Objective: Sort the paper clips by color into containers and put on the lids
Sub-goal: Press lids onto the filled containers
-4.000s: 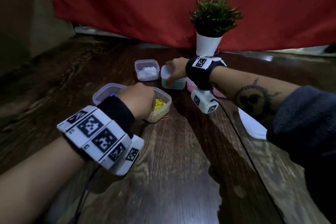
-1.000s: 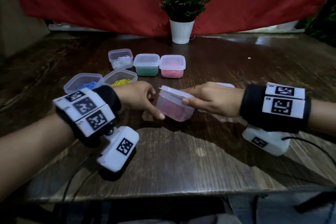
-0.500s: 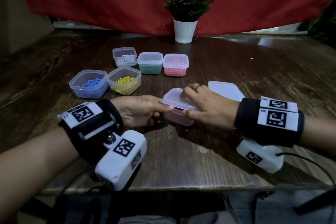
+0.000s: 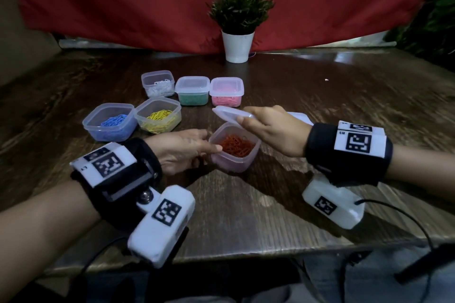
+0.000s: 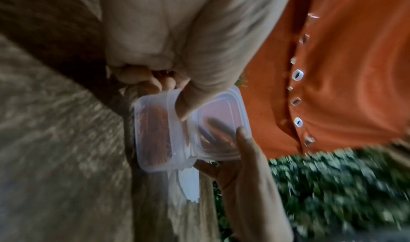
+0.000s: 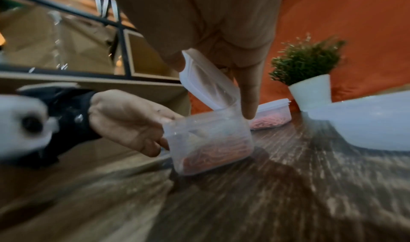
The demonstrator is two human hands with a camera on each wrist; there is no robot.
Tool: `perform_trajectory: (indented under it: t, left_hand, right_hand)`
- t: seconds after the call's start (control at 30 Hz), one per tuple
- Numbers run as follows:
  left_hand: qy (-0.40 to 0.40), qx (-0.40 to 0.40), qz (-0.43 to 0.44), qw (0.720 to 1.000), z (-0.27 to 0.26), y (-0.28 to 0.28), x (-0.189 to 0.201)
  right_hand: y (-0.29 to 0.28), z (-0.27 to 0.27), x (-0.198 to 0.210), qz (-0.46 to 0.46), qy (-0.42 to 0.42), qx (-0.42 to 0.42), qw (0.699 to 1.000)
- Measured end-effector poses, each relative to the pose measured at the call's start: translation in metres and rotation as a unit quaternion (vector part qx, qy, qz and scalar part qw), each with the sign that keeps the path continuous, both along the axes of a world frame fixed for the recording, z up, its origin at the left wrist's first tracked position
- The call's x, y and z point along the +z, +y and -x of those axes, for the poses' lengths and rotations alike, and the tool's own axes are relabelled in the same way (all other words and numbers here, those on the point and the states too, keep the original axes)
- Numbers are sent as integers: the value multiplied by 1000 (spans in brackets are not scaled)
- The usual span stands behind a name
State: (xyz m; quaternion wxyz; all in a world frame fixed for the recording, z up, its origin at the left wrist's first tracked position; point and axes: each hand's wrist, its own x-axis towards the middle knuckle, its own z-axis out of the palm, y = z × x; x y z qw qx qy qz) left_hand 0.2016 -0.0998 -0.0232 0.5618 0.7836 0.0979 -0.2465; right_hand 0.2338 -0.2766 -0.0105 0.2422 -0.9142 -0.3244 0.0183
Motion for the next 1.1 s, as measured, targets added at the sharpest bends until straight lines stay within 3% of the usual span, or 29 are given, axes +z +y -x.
perform_trajectory:
  t: [0.13,0.23,0.33,0.5,0.63,0.7,0.83,0.93,1.03,1.1]
  left_hand:
    - [-137,-16,-136,981,4,-7,2]
    - [-177,9,-165,970,1,-15,3]
    - [-188,46,-117,974,-2,-18,4]
    - [-126,6,-58,990,-3,-12,10]
    - [-153,91,49,983,4,-3,26]
    - [-175,133,47,974,4,5,28]
    - [-136,6,-42,990,3,8,19]
    - [-159,-21,-94,983,-1,1,10]
    - [-231,-32,-171,957,0,0,6]
    - [-270,-82,-279,918,3,3,7]
  right_hand:
    - [1,2,0,5,11,1,1000]
    - [2,5,1,9,11,-5,1000]
    - [1,5,1,16,16,-10,1000]
    - [0,4,3,30,25,-14,999]
    - [-3,7,3,48,48,-11,998]
    - [-2,9,0,76,70,2,995]
    - [3,12,-9,204,65,40,976]
    - [1,12,-14,277,53,57,958]
    - [-1,17,-17,289,35,59,955]
    - [0,20,-19,284,32,61,956]
